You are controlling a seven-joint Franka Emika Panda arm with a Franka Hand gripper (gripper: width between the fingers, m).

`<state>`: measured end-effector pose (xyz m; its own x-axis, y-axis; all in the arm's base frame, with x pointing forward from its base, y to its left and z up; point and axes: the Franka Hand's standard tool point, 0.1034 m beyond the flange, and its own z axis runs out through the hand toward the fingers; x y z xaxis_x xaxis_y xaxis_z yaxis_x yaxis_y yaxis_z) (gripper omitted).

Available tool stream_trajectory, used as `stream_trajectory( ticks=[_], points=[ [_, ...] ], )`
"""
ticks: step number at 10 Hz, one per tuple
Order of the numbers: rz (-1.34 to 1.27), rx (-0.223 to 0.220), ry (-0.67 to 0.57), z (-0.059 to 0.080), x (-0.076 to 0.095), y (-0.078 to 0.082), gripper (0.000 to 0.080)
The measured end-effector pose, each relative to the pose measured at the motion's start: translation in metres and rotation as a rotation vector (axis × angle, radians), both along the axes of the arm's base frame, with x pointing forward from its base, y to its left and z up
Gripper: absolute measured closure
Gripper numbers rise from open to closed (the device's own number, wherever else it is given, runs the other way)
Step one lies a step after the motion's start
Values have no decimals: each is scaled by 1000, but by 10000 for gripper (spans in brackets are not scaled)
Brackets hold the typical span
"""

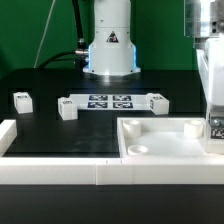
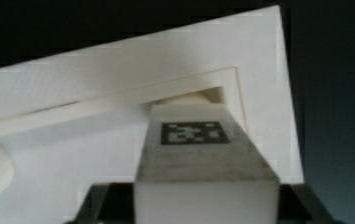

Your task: Assemble one leg

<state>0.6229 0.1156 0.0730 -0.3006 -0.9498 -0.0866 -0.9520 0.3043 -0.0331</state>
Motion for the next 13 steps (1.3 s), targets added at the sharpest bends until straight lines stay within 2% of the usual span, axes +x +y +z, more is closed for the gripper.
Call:
stream_trajectory(
  ticks=[2,4,6,7,8,9,10,13],
  points=[
    [-87,9,1,0,0,1,509],
    [-109,26,2,0,0,0,509],
    [-76,24,0,-1,0,0,509],
    [-47,22,-2,-1,0,0,330],
    [54,16,-8,0,1,-3,213],
    [52,17,-9,0,1,-2,213],
    [176,10,-14,0,1,-1,161],
    [497,-11,-37,0,1,-1,153]
  ],
)
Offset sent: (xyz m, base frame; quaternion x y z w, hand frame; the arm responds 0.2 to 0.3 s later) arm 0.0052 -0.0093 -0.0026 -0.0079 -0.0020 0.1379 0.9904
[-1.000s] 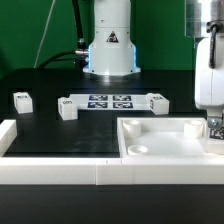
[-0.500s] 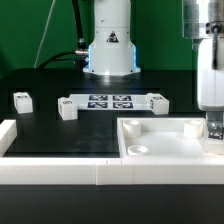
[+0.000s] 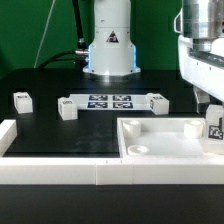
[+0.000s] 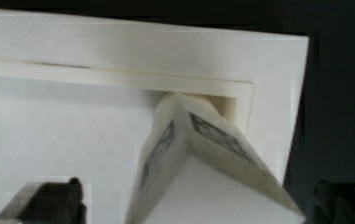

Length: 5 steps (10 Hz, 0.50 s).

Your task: Assemble one leg

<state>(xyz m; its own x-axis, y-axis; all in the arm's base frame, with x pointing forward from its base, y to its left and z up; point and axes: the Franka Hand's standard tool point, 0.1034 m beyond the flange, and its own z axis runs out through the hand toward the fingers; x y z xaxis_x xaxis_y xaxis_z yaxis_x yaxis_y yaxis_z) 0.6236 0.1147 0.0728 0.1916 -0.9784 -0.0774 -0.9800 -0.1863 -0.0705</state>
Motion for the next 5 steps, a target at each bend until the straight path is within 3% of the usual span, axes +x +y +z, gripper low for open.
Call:
stream_trajectory(
  ticks=[5],
  points=[
    [513,-51,-19,0,-1,0,150]
  ],
)
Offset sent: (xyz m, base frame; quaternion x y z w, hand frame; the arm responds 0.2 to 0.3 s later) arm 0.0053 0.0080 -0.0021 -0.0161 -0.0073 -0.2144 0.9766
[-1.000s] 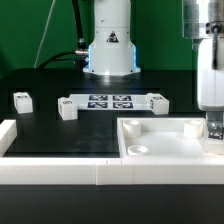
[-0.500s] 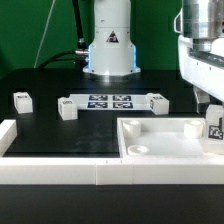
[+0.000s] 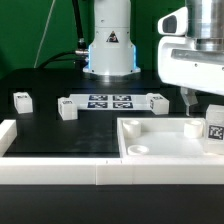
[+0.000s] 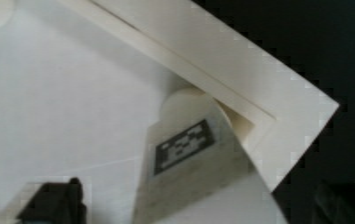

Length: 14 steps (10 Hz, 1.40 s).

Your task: Assemble one leg

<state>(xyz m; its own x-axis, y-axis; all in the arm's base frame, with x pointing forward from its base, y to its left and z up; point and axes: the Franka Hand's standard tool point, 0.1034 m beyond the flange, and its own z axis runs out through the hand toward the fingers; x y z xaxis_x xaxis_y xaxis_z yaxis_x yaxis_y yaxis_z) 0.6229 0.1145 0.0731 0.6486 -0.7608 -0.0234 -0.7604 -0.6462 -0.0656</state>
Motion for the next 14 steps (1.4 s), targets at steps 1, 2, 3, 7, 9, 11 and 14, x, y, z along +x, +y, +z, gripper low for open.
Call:
stream_trajectory(
  ticks=[1,2,3,7,9,11,14],
  points=[
    [79,-11,-2,1,0,0,150],
    [178,-25,-7,1,1,-2,150],
    [269,-33,-14,1,1,-3,150],
    [364,-42,-20,0,1,-4,356],
    [331,-40,-19,0,1,-4,509],
    [234,-35,-14,0,1,-4,509],
    [-77,-20,0,-1,0,-4,509]
  ],
)
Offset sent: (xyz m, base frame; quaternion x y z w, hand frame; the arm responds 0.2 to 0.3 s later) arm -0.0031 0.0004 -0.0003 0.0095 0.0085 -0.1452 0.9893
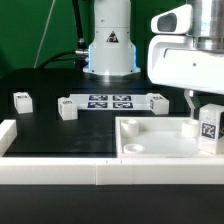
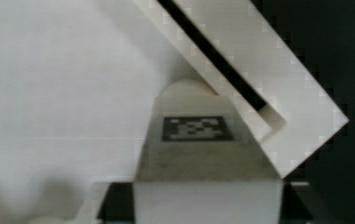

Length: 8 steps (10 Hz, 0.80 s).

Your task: Assemble one leg

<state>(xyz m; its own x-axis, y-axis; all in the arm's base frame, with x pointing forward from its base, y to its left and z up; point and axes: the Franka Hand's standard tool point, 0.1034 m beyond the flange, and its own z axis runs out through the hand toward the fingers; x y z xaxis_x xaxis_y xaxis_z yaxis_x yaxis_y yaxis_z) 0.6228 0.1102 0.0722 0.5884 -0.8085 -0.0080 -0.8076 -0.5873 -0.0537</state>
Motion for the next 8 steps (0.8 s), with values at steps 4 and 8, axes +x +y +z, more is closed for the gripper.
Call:
stream_trajectory(
  ticks=[4,8],
  points=[
    [-392,34,-14,0,1,0,508],
    [-930,76,14,0,-1,4,508]
  ],
)
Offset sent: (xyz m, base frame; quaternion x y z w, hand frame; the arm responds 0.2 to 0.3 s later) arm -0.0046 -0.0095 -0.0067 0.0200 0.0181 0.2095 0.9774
